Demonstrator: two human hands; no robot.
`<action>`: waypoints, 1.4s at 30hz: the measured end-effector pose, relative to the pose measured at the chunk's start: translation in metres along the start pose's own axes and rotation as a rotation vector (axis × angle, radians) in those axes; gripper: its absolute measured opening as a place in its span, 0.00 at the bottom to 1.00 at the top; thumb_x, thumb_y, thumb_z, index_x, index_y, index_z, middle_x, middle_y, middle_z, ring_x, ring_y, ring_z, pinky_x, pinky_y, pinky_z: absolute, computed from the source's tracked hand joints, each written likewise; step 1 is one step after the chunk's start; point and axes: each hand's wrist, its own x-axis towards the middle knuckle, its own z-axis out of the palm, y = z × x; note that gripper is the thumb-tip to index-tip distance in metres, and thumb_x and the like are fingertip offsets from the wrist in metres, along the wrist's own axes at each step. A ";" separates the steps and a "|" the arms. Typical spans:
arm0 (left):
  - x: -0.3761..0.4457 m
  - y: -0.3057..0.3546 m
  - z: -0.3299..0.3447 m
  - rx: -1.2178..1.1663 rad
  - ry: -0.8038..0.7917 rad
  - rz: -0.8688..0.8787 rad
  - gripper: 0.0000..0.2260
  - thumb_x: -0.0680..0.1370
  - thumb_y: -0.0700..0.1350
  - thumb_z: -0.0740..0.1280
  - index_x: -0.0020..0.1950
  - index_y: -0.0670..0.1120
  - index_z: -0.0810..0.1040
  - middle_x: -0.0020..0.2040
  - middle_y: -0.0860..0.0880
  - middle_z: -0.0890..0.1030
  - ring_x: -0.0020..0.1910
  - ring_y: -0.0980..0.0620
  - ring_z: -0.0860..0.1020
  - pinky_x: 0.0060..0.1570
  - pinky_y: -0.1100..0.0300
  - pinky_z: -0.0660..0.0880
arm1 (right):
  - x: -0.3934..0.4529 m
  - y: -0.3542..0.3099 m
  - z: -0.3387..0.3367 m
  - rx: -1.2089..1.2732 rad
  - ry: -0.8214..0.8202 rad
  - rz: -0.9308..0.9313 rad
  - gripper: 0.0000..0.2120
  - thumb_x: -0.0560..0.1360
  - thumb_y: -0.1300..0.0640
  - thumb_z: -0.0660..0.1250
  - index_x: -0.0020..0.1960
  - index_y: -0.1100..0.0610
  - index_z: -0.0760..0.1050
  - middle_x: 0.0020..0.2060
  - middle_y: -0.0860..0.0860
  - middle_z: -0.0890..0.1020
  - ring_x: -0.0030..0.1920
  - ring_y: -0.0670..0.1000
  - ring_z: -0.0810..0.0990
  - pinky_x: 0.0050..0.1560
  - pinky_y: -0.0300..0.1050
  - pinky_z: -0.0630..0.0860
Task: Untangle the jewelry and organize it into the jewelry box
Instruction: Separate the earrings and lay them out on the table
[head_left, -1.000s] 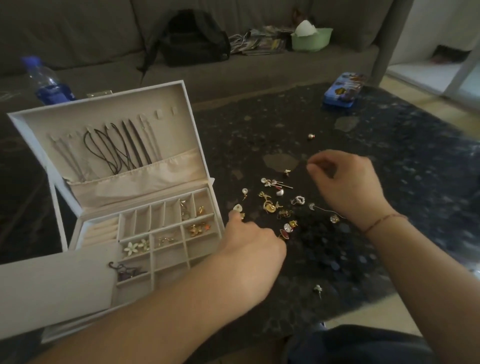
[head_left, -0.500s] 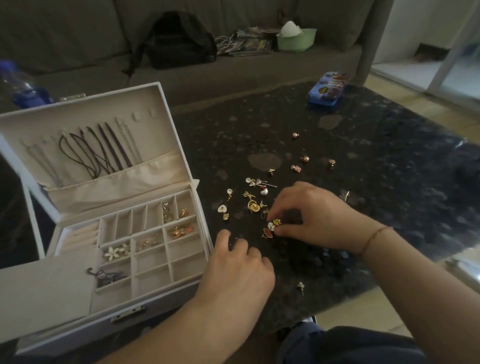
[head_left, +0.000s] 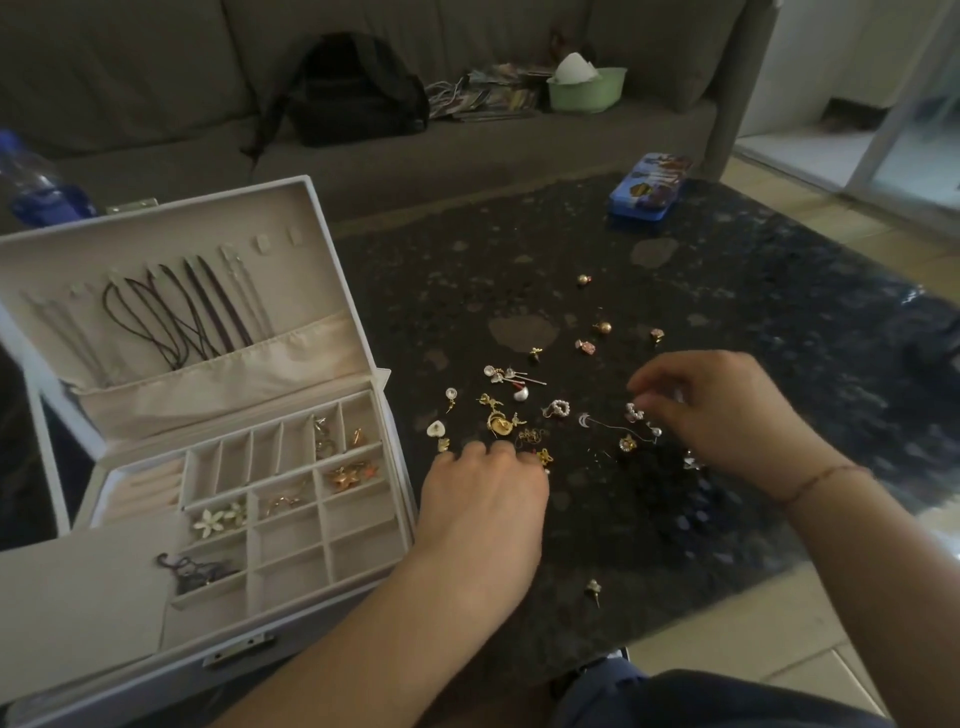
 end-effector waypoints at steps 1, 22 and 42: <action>0.002 0.000 0.001 -0.008 -0.007 -0.005 0.13 0.82 0.49 0.63 0.65 0.48 0.75 0.61 0.48 0.77 0.61 0.46 0.74 0.58 0.51 0.71 | 0.000 0.001 0.003 -0.027 -0.002 0.004 0.08 0.74 0.54 0.72 0.44 0.40 0.79 0.37 0.36 0.79 0.43 0.43 0.77 0.48 0.43 0.73; -0.057 -0.067 -0.009 -0.138 0.392 0.135 0.08 0.77 0.42 0.65 0.47 0.51 0.84 0.47 0.55 0.81 0.52 0.49 0.77 0.62 0.45 0.70 | 0.015 -0.046 0.059 -0.399 -0.126 -0.351 0.08 0.79 0.46 0.62 0.56 0.41 0.77 0.56 0.41 0.74 0.56 0.46 0.67 0.53 0.43 0.69; -0.074 -0.025 0.020 0.086 0.272 0.278 0.04 0.66 0.46 0.73 0.37 0.48 0.82 0.37 0.49 0.79 0.47 0.44 0.80 0.66 0.34 0.58 | 0.001 -0.025 0.015 0.650 -0.143 -0.064 0.11 0.78 0.65 0.67 0.52 0.49 0.78 0.36 0.50 0.84 0.37 0.51 0.83 0.40 0.52 0.79</action>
